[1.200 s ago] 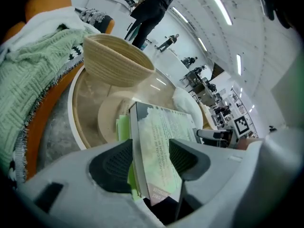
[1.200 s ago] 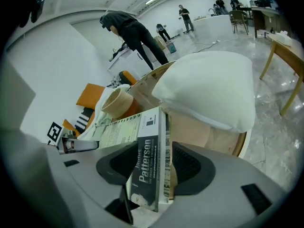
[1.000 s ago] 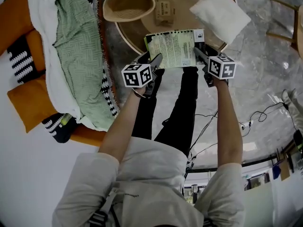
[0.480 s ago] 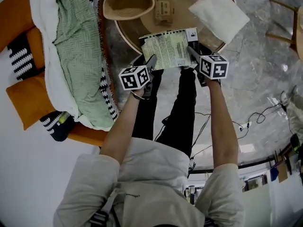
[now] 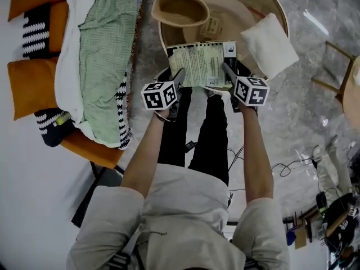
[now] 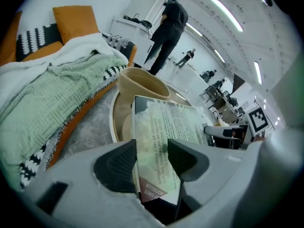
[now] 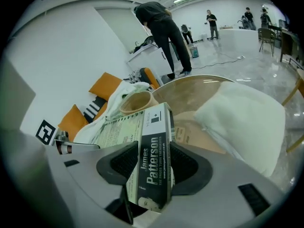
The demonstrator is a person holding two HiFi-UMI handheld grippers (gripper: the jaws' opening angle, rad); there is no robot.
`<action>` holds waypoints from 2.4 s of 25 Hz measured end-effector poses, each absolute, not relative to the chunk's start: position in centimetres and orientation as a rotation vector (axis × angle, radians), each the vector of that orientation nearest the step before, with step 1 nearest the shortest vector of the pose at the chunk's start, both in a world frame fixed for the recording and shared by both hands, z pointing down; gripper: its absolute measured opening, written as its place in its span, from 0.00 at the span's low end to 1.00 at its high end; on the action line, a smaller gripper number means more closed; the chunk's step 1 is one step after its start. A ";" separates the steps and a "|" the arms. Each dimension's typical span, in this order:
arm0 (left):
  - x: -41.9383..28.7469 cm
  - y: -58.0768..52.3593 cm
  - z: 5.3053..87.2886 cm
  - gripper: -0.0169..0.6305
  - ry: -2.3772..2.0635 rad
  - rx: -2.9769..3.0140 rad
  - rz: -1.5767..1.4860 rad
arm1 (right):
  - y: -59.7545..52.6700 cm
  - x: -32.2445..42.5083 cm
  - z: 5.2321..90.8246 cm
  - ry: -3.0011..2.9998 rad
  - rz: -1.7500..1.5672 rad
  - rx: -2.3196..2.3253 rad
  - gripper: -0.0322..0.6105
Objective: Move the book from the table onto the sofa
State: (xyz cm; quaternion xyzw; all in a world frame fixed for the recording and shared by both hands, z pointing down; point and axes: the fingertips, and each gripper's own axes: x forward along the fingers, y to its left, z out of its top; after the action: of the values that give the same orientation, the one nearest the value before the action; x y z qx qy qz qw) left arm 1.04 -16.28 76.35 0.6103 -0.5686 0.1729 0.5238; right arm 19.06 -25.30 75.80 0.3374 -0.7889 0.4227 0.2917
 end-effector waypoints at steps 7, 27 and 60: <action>-3.8 -16.4 68.3 0.35 -1.607 1.410 0.289 | -27.7 13.1 68.7 -2.274 1.036 0.701 0.34; -14.2 1.5 56.5 0.34 -2.097 0.900 -0.103 | -17.4 -6.6 56.5 -2.369 0.606 -0.082 0.34; -35.3 25.7 43.4 0.34 -2.429 0.645 -0.302 | 5.5 -33.2 43.0 -2.402 0.308 -0.534 0.33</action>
State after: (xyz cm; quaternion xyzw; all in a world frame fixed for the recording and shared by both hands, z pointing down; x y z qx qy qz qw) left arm -35.26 25.65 43.40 0.2432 -0.9152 -0.1137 0.3007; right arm -33.20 5.50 42.96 -0.2037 -0.9161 0.1174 0.3248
